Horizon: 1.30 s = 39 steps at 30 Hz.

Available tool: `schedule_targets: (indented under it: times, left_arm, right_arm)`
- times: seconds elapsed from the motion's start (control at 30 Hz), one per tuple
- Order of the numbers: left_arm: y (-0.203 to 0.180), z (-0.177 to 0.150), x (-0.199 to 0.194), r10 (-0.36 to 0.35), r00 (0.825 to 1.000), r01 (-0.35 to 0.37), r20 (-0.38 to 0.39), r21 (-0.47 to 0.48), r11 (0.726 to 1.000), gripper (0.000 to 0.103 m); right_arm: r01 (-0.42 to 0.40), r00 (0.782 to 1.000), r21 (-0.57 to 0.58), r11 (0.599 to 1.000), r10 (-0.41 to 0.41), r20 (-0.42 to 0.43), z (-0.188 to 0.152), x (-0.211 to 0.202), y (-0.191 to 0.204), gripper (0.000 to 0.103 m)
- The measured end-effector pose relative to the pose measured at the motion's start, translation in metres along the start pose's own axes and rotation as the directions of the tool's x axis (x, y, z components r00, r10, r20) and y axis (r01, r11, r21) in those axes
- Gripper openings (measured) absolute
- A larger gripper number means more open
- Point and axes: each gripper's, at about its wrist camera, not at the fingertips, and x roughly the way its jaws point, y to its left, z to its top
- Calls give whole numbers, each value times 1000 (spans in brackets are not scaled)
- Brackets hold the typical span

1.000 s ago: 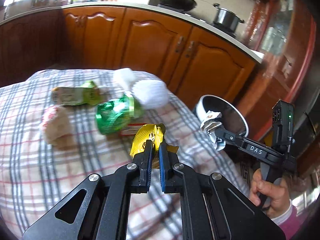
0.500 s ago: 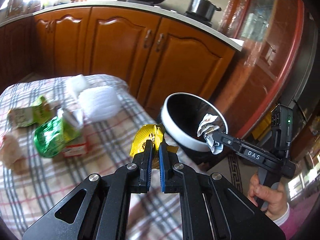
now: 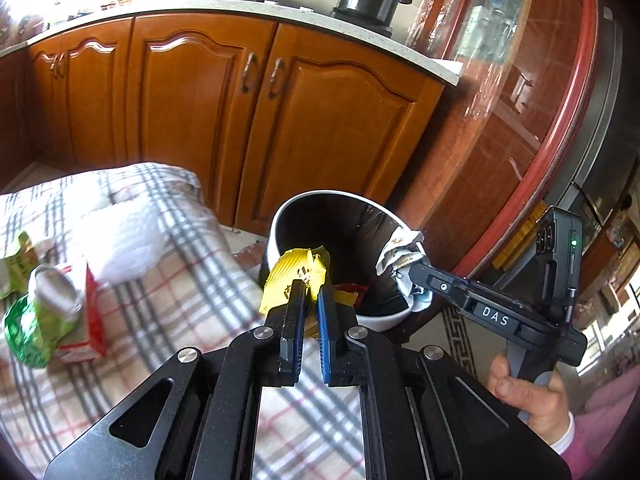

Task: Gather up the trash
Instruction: 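Carry the yellow wrapper and foil into the bin and release both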

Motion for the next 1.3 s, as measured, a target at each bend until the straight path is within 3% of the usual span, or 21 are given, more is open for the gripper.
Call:
schedule_targets:
  times: [0.77,0.93,1.1,1.17,1.3]
  left_arm:
    - [-19,22,64,-45,995,46,-85,11,999,6]
    - [-21,23,74,-45,994,45,-104,2,999,15]
    - [-25,22,74,-31,994,33,-102,9,999,32]
    - [-24,21,71,-31,995,32,-98,2,999,32]
    - [-14,12,57,-17,997,15,-80,-18,1000,43]
  right_arm:
    - [41,999,17,999,-40,-35,28,27,-33,25]
    - [29,998,39,999,-27,-56,29,36,-38,34]
    - [10,999,65,998,-7,-45,32,34,-42,53]
    - [4,999,68,998,-2,-34,33,30,-41,59]
    - [-15,1000,72,997,16,-13,29,22,-35,71]
